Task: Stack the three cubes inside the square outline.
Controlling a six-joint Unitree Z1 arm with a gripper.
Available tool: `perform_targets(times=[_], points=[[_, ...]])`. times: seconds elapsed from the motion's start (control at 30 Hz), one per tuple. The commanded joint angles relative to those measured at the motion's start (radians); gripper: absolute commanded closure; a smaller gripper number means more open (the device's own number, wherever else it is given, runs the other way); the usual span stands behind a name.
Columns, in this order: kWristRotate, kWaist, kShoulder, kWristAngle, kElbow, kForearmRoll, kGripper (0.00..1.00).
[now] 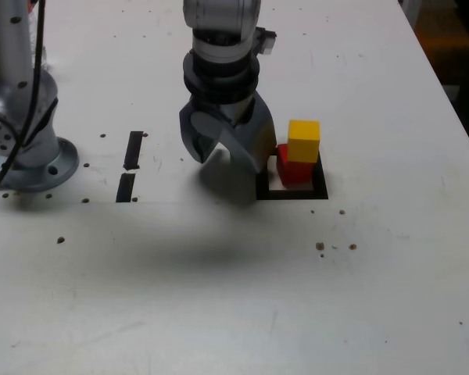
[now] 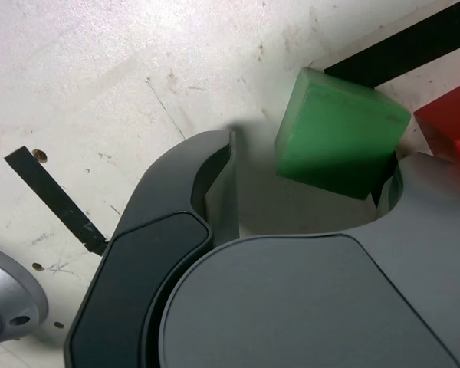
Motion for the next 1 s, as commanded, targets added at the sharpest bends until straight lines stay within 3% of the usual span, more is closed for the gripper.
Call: perform_targets(times=[0.0, 0.13, 0.33, 0.43, 0.8, 0.97], points=[[-0.004, 0.003, 0.005, -0.006, 0.002, -0.002, 0.26], [-0.01, 0.009, 0.007, -0.022, 0.005, -0.003, 0.33], [-0.013, 0.018, 0.004, -0.08, -0.002, -0.008, 0.7], [-0.013, 0.019, 0.002, -0.104, -0.006, -0.009, 0.78], [-0.03, 0.032, -0.003, -0.231, -0.016, -0.06, 0.82], [-0.035, 0.032, -0.025, -0.266, 0.0, -0.082, 0.73]])
